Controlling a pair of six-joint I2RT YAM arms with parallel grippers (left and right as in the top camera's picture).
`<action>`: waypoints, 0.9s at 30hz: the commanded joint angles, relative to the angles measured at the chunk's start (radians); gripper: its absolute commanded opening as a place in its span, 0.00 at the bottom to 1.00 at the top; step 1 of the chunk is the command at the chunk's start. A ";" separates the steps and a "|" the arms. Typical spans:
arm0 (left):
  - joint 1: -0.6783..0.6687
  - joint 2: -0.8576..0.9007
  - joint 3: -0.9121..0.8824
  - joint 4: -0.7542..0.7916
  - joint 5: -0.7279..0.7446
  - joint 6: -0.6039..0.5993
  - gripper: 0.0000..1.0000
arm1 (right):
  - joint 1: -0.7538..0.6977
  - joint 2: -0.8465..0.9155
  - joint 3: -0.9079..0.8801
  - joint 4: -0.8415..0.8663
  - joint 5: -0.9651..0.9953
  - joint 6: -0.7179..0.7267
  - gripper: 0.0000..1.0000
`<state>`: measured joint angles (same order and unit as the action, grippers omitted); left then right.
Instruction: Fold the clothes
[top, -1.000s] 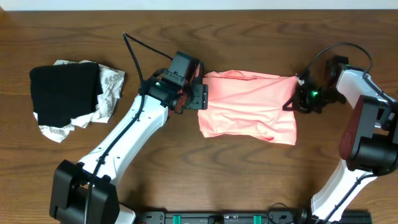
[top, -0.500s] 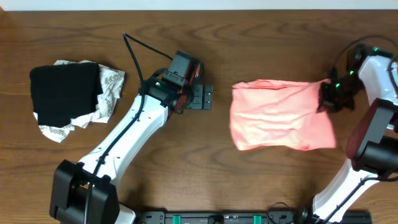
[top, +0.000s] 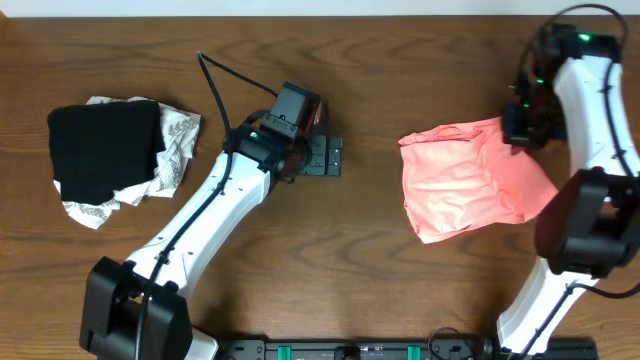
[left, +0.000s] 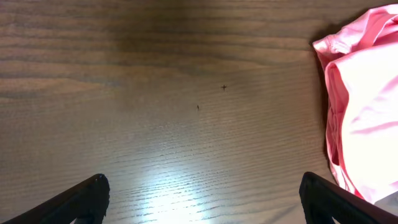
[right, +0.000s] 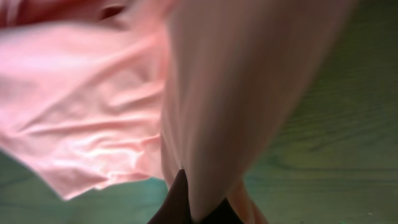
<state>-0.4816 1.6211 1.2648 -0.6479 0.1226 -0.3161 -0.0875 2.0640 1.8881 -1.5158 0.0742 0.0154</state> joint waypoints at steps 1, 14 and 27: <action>0.000 -0.023 0.012 -0.002 -0.019 0.005 0.98 | 0.079 -0.007 0.026 -0.025 0.023 0.019 0.01; 0.000 -0.023 0.012 -0.002 -0.019 0.005 0.98 | 0.354 -0.007 0.026 -0.032 0.018 0.195 0.02; 0.008 -0.022 0.011 -0.023 -0.041 0.005 0.98 | 0.335 -0.007 0.026 -0.030 0.185 0.231 0.01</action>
<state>-0.4786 1.6211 1.2648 -0.6582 0.0982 -0.3157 0.2913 2.0640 1.8961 -1.5459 0.1585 0.2234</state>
